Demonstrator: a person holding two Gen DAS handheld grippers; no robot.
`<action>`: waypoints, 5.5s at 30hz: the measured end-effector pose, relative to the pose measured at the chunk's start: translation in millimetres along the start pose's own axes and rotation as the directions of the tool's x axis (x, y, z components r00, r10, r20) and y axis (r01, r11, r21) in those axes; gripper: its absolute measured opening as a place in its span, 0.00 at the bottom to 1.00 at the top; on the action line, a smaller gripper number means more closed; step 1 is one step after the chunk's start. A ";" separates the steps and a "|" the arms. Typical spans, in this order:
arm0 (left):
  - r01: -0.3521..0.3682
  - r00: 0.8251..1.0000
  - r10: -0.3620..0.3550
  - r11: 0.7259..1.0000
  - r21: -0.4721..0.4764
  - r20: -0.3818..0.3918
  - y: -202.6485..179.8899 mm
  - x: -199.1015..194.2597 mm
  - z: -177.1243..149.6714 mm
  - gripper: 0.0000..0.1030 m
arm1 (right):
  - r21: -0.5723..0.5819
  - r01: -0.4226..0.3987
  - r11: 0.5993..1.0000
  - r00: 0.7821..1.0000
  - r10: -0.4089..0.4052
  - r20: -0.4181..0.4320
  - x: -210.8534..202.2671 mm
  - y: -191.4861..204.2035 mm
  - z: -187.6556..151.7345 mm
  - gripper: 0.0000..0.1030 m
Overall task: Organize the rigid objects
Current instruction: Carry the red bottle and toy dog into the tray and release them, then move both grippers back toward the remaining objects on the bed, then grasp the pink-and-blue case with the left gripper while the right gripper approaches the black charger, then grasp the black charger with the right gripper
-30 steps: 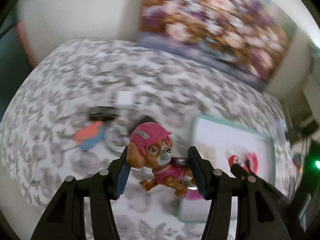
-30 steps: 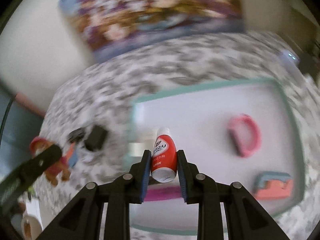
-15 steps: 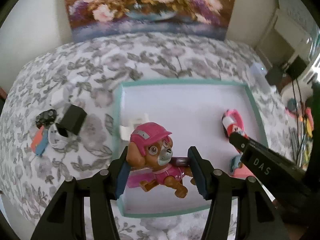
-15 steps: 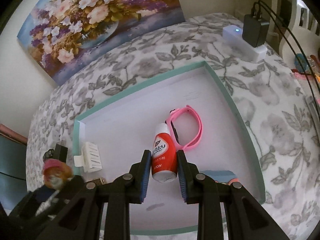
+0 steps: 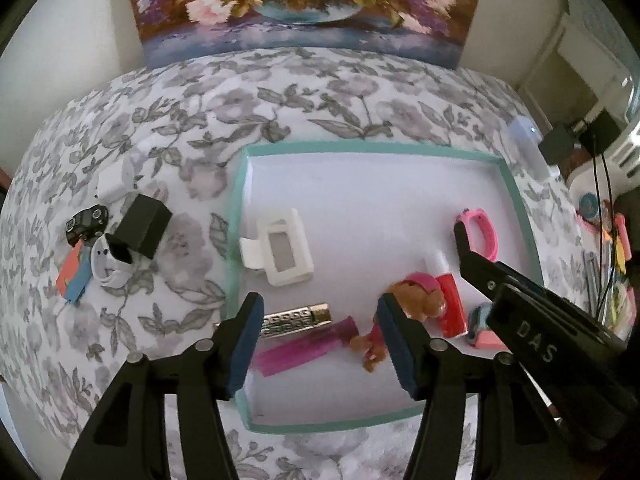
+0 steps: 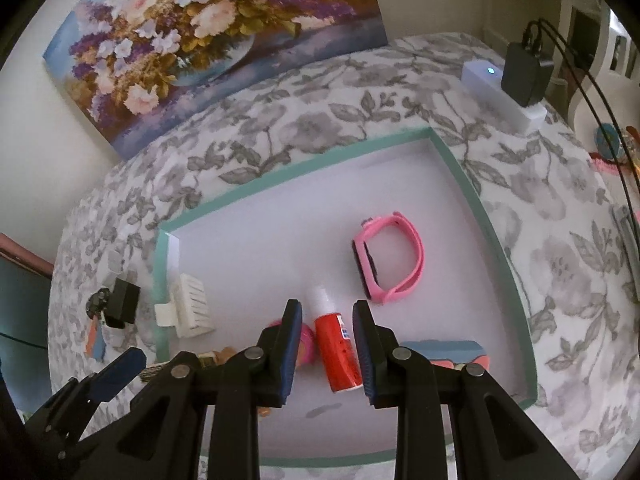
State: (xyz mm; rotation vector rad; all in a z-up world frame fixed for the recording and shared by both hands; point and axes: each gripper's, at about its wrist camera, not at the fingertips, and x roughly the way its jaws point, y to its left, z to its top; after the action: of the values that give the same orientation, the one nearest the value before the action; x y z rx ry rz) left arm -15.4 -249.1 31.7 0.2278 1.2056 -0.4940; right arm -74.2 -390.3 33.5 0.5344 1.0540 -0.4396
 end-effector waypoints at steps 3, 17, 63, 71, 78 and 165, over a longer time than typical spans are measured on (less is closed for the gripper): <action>-0.001 1.000 0.001 0.998 -0.058 0.012 19.4 -3.4 4.0 0.69 | -0.020 0.007 1.000 1.000 -0.007 0.012 -2.6 6.3 1.0 0.51; -0.101 0.995 0.104 0.971 -0.217 0.006 87.8 1.6 7.0 0.92 | -0.084 0.006 0.996 1.000 -0.006 0.004 10.5 26.4 -5.1 0.99; -0.135 0.990 0.135 0.796 -0.590 -0.044 309.1 15.3 -20.9 0.92 | -0.456 -0.156 0.876 0.986 0.163 -0.023 60.2 229.9 -43.5 1.00; -0.133 0.991 0.105 0.823 -0.553 -0.082 314.1 35.8 -18.4 0.92 | -0.451 -0.171 0.876 0.985 0.144 -0.093 100.5 240.5 -46.3 1.00; -0.131 0.991 0.099 0.857 -0.498 -0.090 308.5 49.4 -6.0 0.92 | -0.427 -0.187 0.885 0.982 0.153 -0.113 105.2 236.6 -44.4 1.00; -0.130 0.991 0.104 0.907 -0.401 -0.088 236.1 76.4 22.3 0.49 | -0.266 -0.258 0.929 0.963 0.225 -0.148 123.4 242.3 -15.4 0.84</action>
State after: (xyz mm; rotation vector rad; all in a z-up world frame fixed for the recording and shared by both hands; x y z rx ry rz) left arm 137.1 -71.1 -52.9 -0.0422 1.3207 -0.1228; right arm 108.3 -200.0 -34.7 0.4298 1.1228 -0.0366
